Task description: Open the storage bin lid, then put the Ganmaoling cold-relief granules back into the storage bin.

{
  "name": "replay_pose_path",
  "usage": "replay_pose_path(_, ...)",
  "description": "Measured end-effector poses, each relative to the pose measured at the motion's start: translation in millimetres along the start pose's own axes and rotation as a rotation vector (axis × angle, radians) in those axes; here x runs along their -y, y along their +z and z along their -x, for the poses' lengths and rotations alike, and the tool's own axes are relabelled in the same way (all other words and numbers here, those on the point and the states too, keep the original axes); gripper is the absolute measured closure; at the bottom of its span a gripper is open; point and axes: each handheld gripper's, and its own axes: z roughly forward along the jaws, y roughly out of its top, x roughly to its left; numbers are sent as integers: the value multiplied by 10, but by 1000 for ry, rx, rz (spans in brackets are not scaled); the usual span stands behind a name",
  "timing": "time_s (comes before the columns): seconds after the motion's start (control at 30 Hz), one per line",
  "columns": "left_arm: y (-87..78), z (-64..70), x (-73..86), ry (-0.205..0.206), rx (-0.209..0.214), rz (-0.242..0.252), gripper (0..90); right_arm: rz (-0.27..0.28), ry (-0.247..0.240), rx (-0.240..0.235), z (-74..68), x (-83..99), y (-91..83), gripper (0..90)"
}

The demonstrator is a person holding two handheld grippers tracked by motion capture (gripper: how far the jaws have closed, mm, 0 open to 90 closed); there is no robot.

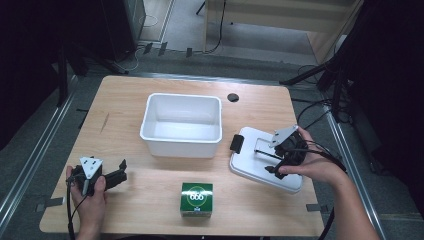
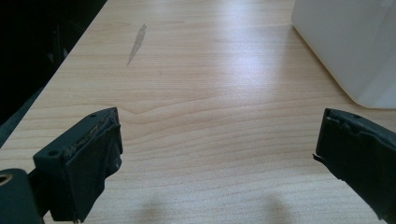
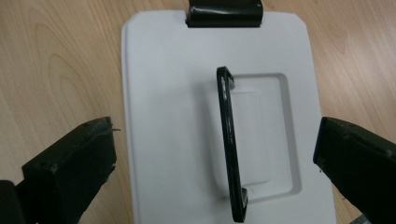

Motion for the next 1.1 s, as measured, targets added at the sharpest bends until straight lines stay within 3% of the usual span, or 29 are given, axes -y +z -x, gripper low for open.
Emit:
replay_pose_path(0.33,1,-1,0,-1,1,0,12,20,-48,-20,-180,-190,-64,0)
replay_pose_path(0.77,8,-4,-2,-6,2,1,12,10,-89,-34,-432,-474,-3,0)
replay_pose_path(1.1,11,-8,-6,-13,-3,0,12,45,-132,-53,-622,-627,53,0)
